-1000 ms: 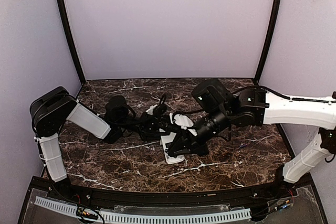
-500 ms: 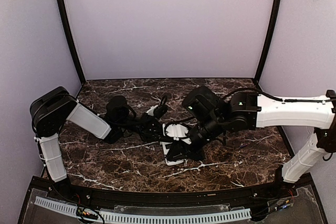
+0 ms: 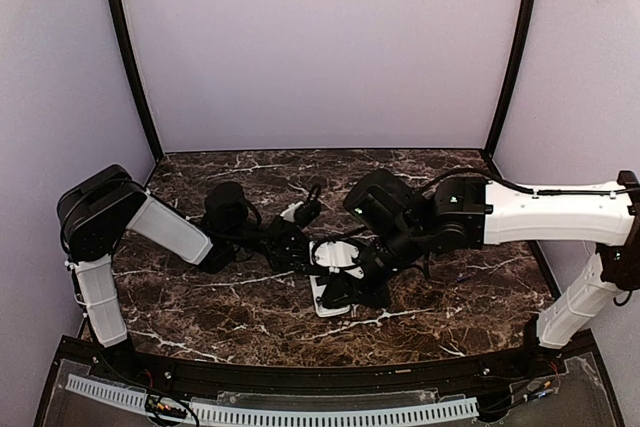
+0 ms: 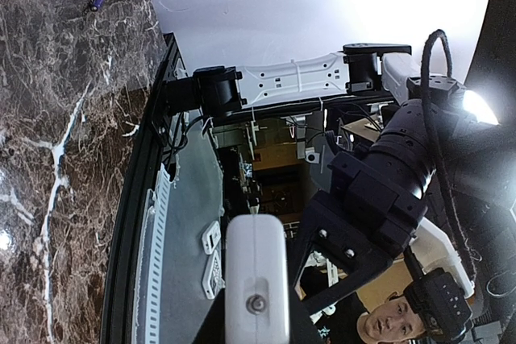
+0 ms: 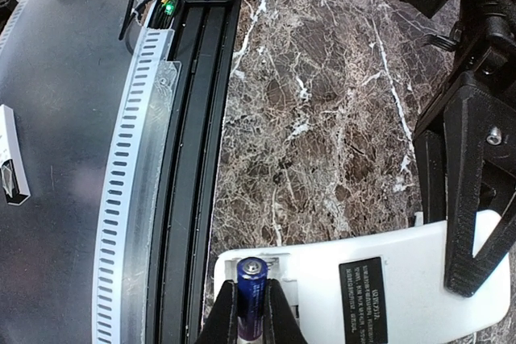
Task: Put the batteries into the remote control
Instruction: Place the battery in the battery compartment.
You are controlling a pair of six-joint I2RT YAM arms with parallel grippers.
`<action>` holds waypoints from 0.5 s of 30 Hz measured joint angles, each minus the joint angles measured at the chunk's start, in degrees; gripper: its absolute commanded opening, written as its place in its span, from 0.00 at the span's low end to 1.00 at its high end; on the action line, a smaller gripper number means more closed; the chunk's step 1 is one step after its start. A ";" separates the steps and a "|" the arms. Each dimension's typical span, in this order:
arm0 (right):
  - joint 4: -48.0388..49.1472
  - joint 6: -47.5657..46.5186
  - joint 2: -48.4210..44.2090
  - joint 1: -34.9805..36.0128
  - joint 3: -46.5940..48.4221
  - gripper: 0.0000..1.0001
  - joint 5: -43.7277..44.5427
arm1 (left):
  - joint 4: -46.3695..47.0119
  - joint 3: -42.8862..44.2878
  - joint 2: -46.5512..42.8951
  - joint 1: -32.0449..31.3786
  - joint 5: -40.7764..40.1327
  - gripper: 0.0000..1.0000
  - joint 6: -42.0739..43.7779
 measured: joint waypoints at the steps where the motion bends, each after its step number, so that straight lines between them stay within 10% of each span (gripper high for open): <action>1: -0.17 -0.02 0.00 0.07 -0.09 0.00 0.09 | -0.24 0.09 0.00 0.00 0.02 0.00 0.11; 15: -1.03 -0.33 0.00 0.52 -0.85 0.05 2.47 | -5.53 1.03 -0.04 0.00 -0.02 0.00 4.20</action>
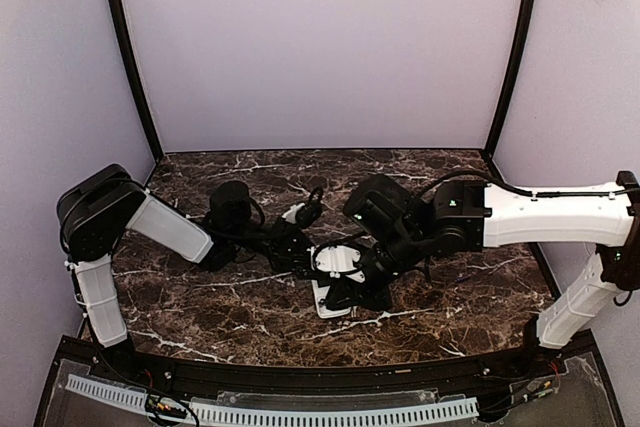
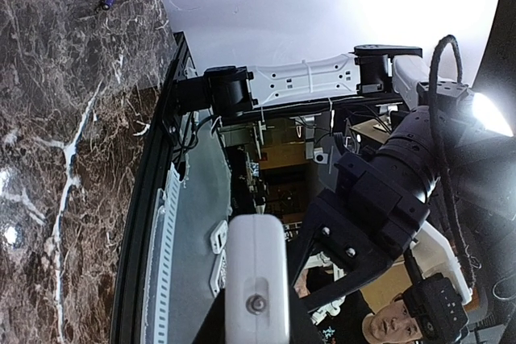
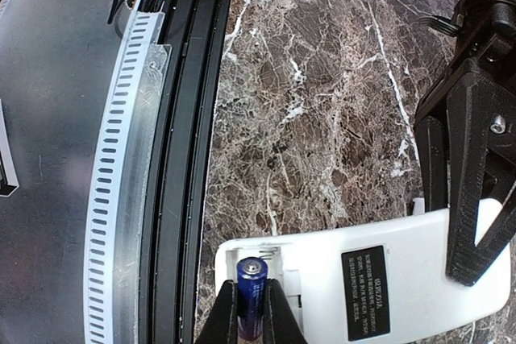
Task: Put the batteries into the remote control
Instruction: Place the battery in the battery compartment.
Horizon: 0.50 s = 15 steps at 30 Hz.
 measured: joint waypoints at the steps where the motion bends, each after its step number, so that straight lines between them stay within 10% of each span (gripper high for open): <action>1: -0.02 -0.04 0.00 0.00 -0.07 0.06 0.15 | -0.79 0.02 -0.07 0.00 -0.02 0.00 0.63; 15: -0.42 -0.50 0.00 0.09 -0.42 0.12 0.24 | -10.99 1.22 -2.60 0.00 -0.57 0.00 8.02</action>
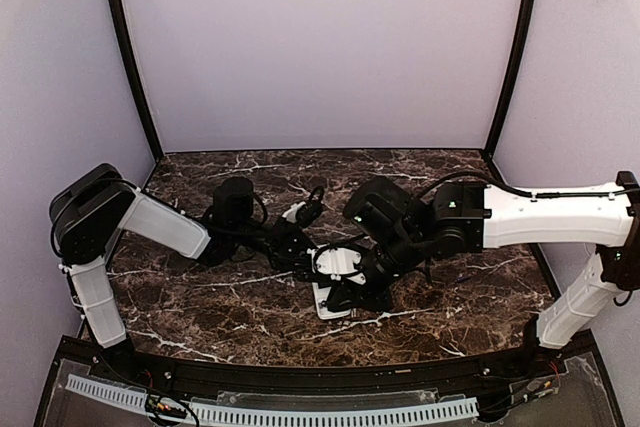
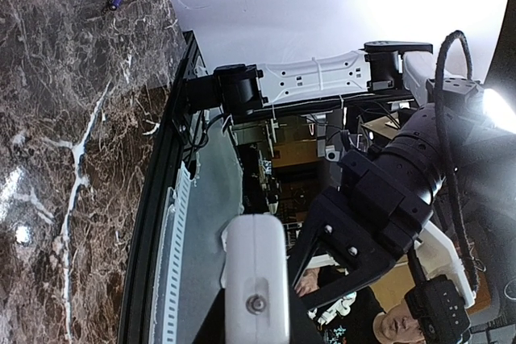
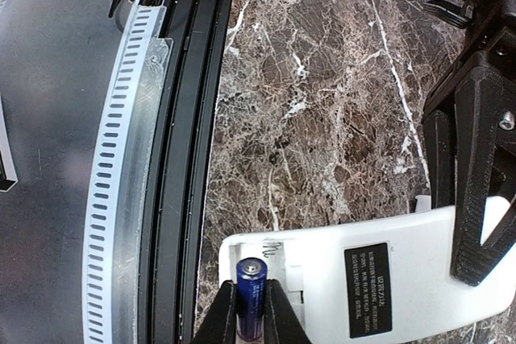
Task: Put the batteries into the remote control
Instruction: Place the battery in the battery compartment.
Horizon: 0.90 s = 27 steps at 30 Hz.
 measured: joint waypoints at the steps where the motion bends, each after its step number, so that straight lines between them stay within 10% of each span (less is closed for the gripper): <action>1: 0.02 0.00 0.00 0.04 -0.02 0.12 0.00 | -0.35 0.07 -0.17 0.00 0.02 0.00 0.24; 27: -0.92 -0.24 1.20 0.17 0.09 0.28 0.15 | -3.48 0.66 -1.03 0.00 -0.02 0.00 2.45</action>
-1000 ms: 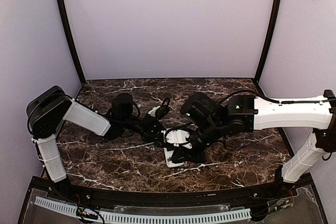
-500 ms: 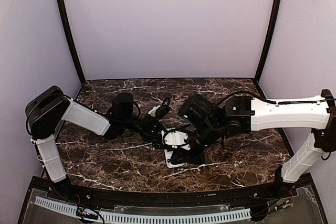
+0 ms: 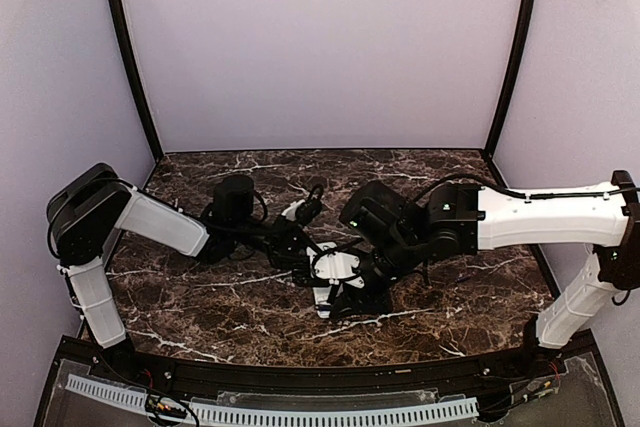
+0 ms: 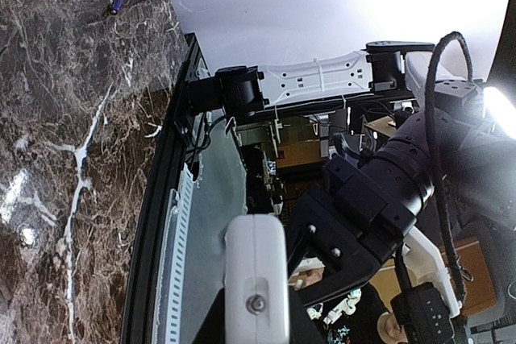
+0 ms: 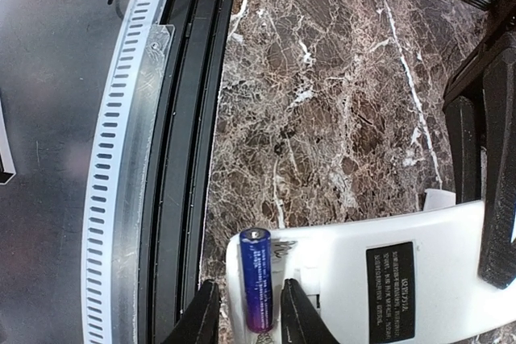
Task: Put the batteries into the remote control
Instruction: Place the battery in the battery compartment, then load the battery into the battery compartment.
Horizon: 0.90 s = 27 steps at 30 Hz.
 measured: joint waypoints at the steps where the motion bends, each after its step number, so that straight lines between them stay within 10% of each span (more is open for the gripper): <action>1: 0.00 0.02 -0.02 0.00 0.00 0.29 0.02 | -0.07 0.04 -0.02 0.00 -0.07 0.00 0.15; 12: 0.61 3.32 -3.82 -3.06 0.00 0.51 2.34 | -3.96 1.07 -0.15 0.15 -2.40 0.00 3.28; 21: 8.04 12.44 -13.07 -9.68 -2.29 0.97 3.23 | -5.49 1.84 -0.22 0.81 -3.21 0.00 4.63; 27: 11.32 24.55 -15.30 -15.43 -8.26 0.98 0.81 | -5.49 1.84 -0.22 1.70 -4.11 0.00 4.63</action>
